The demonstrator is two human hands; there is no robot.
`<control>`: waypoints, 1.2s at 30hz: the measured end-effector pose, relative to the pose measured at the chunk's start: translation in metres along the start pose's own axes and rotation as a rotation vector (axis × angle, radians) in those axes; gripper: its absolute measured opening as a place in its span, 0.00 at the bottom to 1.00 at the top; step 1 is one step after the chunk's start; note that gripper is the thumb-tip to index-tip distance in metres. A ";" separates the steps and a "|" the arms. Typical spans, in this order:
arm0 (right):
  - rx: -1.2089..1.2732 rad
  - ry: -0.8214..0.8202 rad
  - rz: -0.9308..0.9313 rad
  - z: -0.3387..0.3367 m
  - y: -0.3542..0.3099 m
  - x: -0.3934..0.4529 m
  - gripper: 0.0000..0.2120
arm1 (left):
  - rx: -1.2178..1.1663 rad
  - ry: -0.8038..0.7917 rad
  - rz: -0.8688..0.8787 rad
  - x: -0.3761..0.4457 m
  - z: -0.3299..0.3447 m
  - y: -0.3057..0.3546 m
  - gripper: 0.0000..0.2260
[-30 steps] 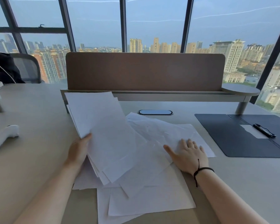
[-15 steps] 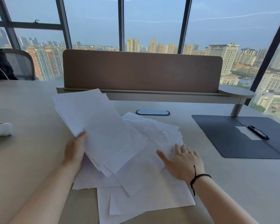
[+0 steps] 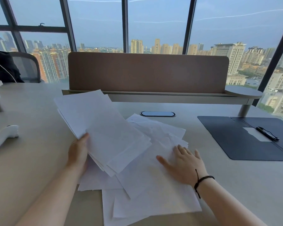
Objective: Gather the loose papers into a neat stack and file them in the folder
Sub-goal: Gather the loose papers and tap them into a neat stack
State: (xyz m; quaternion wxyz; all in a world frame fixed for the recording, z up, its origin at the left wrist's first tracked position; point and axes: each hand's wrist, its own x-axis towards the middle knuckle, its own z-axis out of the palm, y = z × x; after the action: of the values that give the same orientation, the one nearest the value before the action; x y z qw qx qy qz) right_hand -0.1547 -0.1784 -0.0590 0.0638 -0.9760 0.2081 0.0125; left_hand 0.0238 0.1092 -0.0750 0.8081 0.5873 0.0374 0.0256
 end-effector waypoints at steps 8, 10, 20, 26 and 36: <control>0.067 0.141 0.017 -0.013 0.023 0.059 0.41 | -0.129 0.017 0.009 -0.004 0.007 0.000 0.12; 0.079 0.037 0.038 -0.003 0.036 0.079 0.44 | -0.133 0.021 0.008 -0.003 0.005 0.001 0.11; -0.090 0.135 -0.055 -0.008 -0.002 -0.022 0.49 | -0.210 -0.029 -0.004 -0.007 0.009 0.007 0.11; 0.117 0.264 0.022 -0.009 0.015 -0.015 0.44 | -0.256 -0.045 -0.022 -0.023 0.011 0.012 0.11; 0.241 0.203 0.100 0.003 0.019 0.005 0.40 | -0.237 -0.076 -0.056 -0.045 0.020 0.016 0.14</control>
State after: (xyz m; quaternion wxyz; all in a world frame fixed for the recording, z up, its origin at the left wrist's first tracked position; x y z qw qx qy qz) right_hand -0.1581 -0.1973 -0.0643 0.1582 -0.9459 0.2619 -0.1078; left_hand -0.0190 0.0914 -0.0522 0.8730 0.4870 0.0201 -0.0150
